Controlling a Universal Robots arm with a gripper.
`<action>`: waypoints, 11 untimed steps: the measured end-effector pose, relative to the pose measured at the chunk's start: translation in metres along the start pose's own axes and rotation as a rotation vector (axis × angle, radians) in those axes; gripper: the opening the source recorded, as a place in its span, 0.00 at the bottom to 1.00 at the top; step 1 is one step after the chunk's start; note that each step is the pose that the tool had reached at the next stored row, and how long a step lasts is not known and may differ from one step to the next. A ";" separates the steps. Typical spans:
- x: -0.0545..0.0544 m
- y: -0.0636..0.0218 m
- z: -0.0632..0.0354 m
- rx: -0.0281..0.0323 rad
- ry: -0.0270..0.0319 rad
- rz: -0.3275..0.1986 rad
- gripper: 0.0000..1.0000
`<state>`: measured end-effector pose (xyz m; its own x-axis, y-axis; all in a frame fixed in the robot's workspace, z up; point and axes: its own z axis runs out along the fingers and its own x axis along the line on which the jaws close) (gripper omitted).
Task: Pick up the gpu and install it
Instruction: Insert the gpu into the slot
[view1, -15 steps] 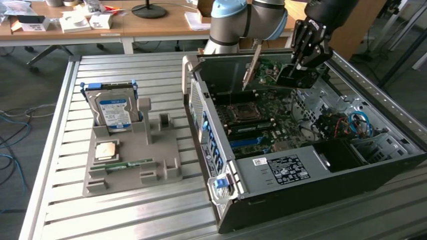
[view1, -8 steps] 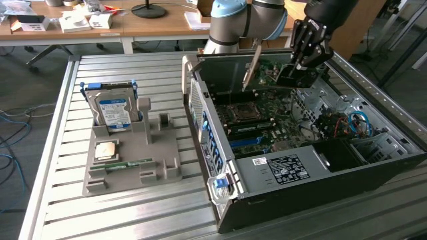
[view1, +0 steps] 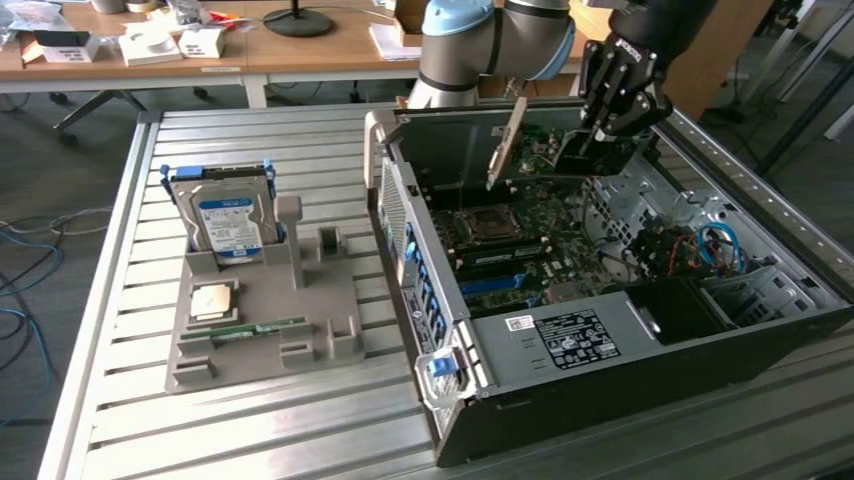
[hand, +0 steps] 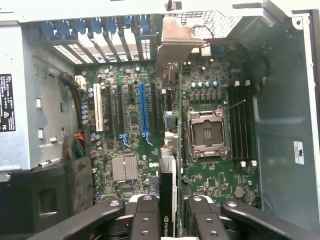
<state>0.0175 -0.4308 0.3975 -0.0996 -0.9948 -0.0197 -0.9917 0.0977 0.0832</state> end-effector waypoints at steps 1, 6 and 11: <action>0.000 0.0000 0.0002 0.0002 0.0002 -0.005 0.26; 0.000 0.0000 0.0004 0.0025 0.0027 -0.034 0.26; 0.000 0.0019 0.0011 0.0394 -0.0038 -0.037 0.26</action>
<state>0.0155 -0.4308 0.3965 -0.0628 -0.9977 -0.0259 -0.9972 0.0617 0.0431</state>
